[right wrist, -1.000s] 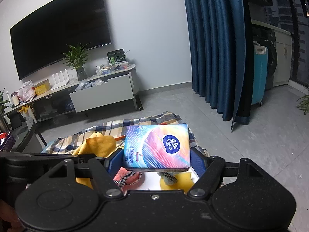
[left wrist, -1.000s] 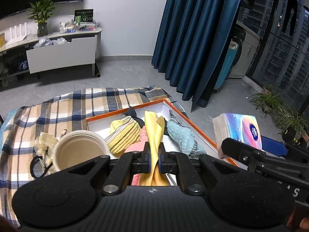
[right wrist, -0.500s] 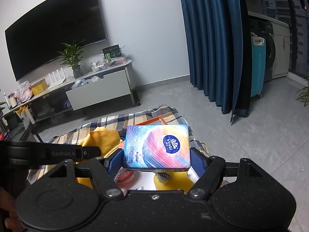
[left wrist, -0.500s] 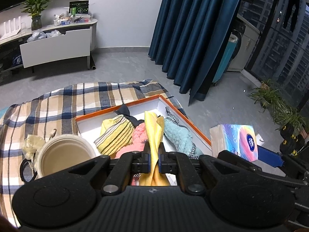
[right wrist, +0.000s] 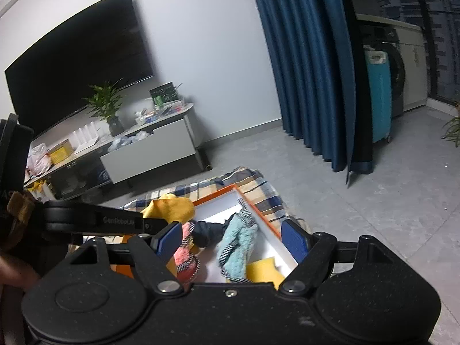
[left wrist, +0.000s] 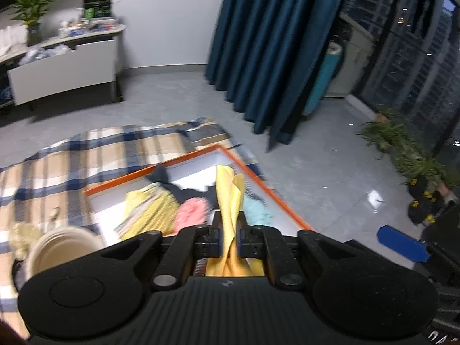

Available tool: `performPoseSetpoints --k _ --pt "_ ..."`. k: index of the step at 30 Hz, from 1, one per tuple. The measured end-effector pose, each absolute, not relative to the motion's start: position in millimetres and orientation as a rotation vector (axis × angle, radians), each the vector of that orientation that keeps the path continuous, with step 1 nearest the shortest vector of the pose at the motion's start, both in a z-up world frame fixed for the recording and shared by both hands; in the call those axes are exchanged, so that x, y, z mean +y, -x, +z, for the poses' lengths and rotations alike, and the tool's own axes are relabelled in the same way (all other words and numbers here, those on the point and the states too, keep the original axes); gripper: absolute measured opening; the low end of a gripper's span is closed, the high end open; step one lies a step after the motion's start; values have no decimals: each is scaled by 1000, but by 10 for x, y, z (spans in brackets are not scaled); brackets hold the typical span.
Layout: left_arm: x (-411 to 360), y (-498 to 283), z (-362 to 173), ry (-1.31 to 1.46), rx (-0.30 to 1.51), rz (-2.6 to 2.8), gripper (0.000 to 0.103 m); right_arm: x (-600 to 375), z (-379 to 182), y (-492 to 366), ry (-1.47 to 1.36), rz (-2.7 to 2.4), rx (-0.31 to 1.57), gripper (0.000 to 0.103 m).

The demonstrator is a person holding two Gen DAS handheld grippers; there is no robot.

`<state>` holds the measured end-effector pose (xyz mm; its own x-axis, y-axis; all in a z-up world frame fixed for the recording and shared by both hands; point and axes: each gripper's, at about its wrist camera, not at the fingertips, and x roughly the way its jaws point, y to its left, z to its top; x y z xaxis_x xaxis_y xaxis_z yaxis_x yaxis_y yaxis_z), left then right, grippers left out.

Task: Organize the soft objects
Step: 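Open the left gripper to drop the cloth while the right gripper drops the tissue pack, then move both open tools back over the remaining pile on the blanket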

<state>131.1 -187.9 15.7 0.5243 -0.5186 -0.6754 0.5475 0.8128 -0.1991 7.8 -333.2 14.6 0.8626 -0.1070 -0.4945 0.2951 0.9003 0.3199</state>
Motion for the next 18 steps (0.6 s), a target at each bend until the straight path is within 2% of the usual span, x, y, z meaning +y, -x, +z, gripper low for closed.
performPoseSetpoints --k 1,2,3,4,10,14,18 --pt "-1891 -1302 169 -41 792 -650 30 -3340 153 -65 -400 -226 484 90" --pt "-1899 -1292 183 -40 784 -657 54 -3351 158 -52 -401 -236 480 90" --pt "-1892 -1276 191 -39 771 -658 62 -3360 167 -43 -400 -243 476 90" --pt "-1883 -1259 202 -43 760 -659 65 -3361 179 -30 -398 -246 472 90" --pt "-1709 -1161 306 -50 722 -598 65 -3296 243 -21 -380 -223 464 90" --pt "-1522 -1090 378 -58 694 -531 72 -3136 297 -71 -356 -176 464 90" --pt "-1248 -1037 446 -19 673 -491 73 -2965 354 -138 -333 -134 470 90"
